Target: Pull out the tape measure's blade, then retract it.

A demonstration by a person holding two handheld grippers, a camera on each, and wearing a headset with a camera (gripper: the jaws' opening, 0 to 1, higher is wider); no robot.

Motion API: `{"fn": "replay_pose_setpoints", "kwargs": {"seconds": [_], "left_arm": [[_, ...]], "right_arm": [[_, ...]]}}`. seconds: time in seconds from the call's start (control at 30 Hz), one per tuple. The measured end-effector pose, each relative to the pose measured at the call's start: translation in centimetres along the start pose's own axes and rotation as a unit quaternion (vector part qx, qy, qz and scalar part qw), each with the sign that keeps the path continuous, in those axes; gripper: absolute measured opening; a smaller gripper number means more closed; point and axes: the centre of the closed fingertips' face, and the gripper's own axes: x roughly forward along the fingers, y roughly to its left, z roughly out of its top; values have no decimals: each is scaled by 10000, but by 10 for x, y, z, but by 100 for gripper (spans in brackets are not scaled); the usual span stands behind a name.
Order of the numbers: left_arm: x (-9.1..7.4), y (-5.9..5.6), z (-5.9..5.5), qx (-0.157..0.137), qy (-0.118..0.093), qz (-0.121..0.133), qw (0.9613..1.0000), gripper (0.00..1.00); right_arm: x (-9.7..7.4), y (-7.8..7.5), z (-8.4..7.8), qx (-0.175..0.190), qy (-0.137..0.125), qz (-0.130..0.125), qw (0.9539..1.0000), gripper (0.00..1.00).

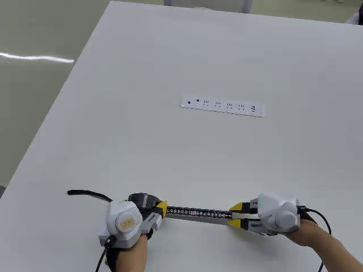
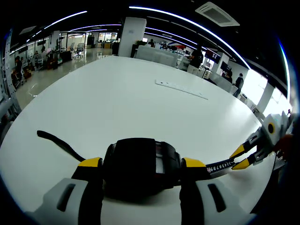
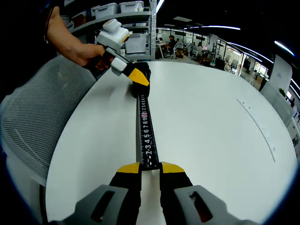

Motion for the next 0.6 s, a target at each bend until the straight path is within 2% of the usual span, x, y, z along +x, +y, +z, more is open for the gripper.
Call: {"fn": "replay_pose_setpoints", "kwargs": {"seconds": [0.6], "left_arm": [[1, 0, -1, -32, 7, -29, 10000, 63]], "right_arm": [[8, 1, 10, -28, -32, 42, 10000, 13]]}}
